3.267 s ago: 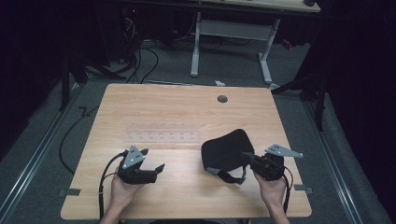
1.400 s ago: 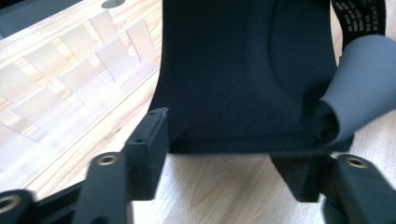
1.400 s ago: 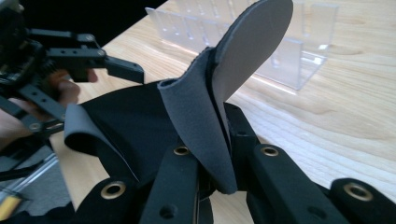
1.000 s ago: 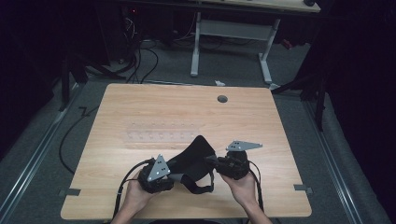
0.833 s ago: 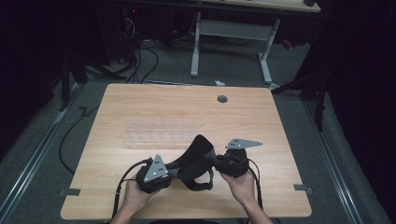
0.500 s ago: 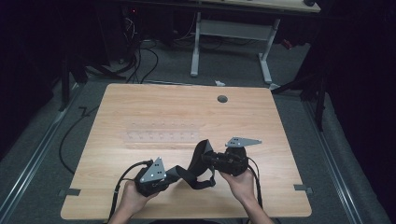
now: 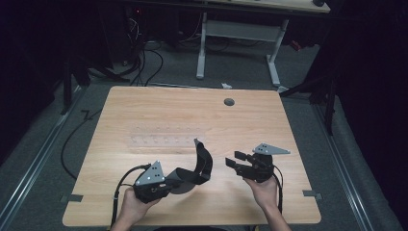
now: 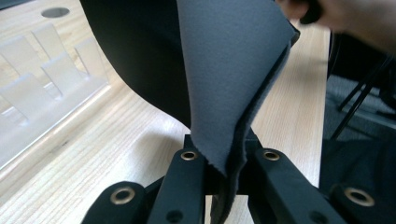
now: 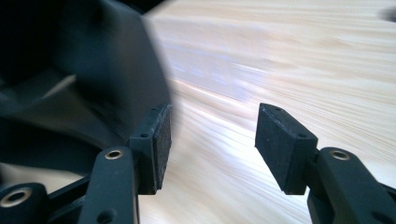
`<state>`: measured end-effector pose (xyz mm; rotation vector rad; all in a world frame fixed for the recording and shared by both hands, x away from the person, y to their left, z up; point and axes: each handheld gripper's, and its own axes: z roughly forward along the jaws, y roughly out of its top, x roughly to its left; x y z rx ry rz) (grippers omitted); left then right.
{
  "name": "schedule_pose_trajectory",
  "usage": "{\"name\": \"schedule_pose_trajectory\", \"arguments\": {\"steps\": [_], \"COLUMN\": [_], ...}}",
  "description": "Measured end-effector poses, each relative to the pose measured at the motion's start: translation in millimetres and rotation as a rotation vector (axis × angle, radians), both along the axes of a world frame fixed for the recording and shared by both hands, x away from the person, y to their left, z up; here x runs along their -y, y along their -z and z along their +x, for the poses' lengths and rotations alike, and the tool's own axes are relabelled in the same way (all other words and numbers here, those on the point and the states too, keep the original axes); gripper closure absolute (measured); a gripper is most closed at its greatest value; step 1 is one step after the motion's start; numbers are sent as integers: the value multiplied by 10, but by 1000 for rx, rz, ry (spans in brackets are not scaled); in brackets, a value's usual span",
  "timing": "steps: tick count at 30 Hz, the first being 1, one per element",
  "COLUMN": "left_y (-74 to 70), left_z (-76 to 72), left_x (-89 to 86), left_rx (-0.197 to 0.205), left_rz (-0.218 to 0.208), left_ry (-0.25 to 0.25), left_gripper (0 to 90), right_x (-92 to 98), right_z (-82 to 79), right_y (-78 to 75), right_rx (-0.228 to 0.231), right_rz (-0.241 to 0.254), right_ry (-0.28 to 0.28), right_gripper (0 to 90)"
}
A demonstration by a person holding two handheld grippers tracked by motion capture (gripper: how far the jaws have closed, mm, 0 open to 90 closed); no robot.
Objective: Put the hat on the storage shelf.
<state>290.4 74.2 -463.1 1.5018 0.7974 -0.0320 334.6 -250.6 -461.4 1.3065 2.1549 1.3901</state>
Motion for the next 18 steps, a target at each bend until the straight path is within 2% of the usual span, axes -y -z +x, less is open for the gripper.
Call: {"name": "schedule_pose_trajectory", "arguments": {"steps": [1, 5, 8, 12, 13, 15, 18], "left_y": [-13, -45, -44, -74, -86, -106, -133], "left_z": [9, 52, 80, 103, 110, 125, 147], "left_x": [-17, -101, -150, -217, -230, -260, -306], "left_rx": [0, -21, -30, -30, -29, -19, -17], "left_rz": [-7, -23, -22, -46, -54, -61, -76], "left_ry": [-7, -29, -61, -103, -117, -143, -171], "left_gripper": [863, 863, 863, 862, 862, 861, 861], "right_x": [72, 170, 270, 399, 423, 433, 454], "right_z": [8, 27, 37, 98, 118, 136, 164], "right_y": [122, 286, 430, 548, 571, 596, 634], "right_rx": [1, -32, -26, -58, -65, -53, -57], "right_rz": [-63, -101, -194, -200, -216, -297, -339], "right_ry": [54, 99, 165, 222, 243, 283, 310], "right_gripper": [458, 447, 448, 430, 423, 430, 429]}}
